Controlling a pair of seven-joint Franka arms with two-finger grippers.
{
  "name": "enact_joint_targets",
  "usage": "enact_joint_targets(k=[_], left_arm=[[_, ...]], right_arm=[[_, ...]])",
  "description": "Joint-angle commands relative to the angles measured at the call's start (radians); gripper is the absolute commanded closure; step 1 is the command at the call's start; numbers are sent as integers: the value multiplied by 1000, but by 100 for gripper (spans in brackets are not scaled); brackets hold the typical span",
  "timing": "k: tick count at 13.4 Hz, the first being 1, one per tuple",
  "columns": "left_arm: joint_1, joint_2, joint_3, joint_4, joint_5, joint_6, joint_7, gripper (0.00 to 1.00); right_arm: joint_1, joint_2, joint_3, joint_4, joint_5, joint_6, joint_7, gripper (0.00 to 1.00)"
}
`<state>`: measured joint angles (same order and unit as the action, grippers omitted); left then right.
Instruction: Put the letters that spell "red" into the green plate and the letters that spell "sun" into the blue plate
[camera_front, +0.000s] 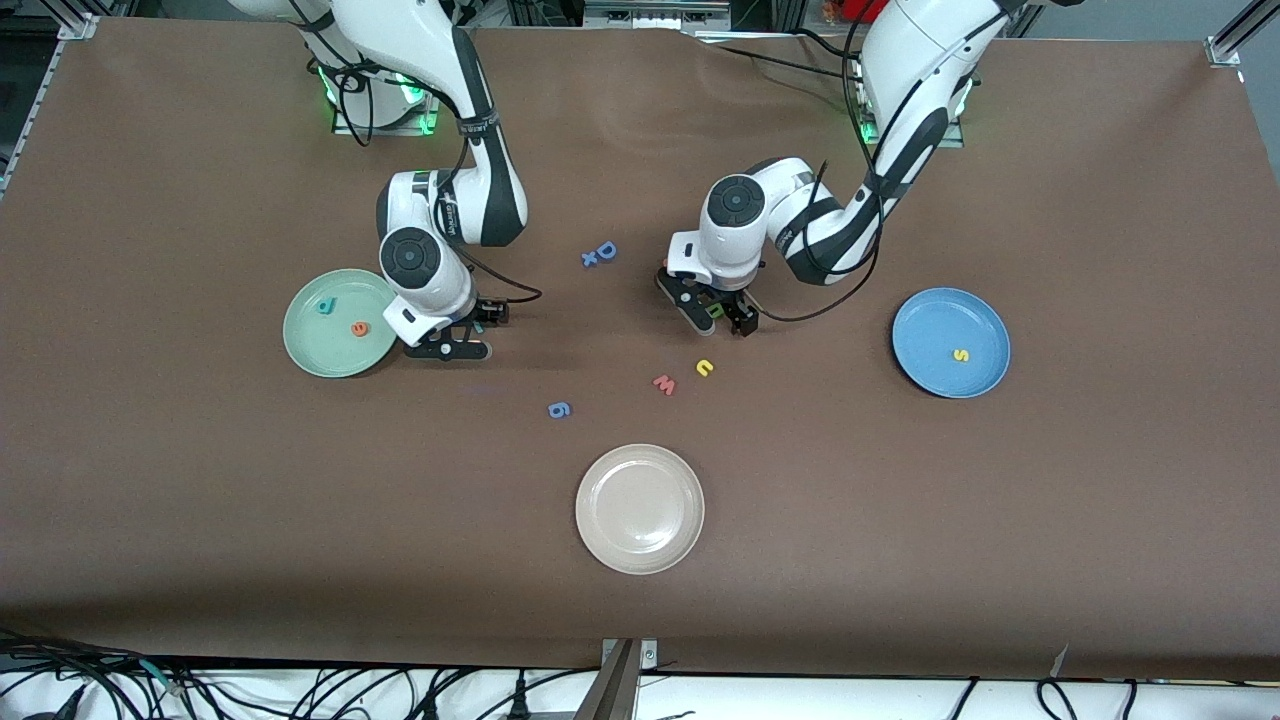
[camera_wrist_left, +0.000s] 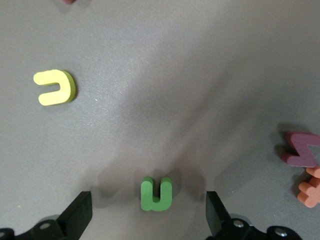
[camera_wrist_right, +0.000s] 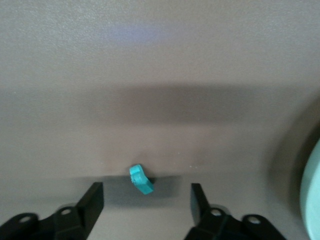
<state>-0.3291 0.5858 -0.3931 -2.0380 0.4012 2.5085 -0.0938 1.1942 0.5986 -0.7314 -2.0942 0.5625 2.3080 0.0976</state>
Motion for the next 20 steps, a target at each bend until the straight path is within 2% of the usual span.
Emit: enact_joint_targets(k=[1, 3, 5, 8, 10, 12, 16, 20], left_arm=[[2, -26, -4, -27, 34, 9, -26, 0], [1, -26, -4, -25, 33, 9, -29, 0], [-1, -21, -4, -25, 34, 9, -49, 8], [-2, -20, -6, -25, 33, 9, -63, 12], [-5, -20, -6, -25, 33, 9, -86, 21], [-10, -20, -6, -22, 31, 9, -90, 23], [-11, -20, -6, -22, 30, 7, -104, 28], [-10, -20, -7, -22, 30, 6, -109, 38]], right_arm=[[5, 10, 12, -7, 49, 24, -27, 34], [2, 10, 12, -7, 51, 25, -29, 34], [4, 10, 14, -7, 51, 36, -30, 35], [4, 9, 12, -7, 51, 30, -32, 55], [2, 10, 12, -7, 51, 28, -36, 64], [2, 9, 12, -6, 51, 27, -36, 70], [1, 10, 12, -6, 51, 25, -38, 98], [2, 4, 12, -7, 53, 19, -36, 100]])
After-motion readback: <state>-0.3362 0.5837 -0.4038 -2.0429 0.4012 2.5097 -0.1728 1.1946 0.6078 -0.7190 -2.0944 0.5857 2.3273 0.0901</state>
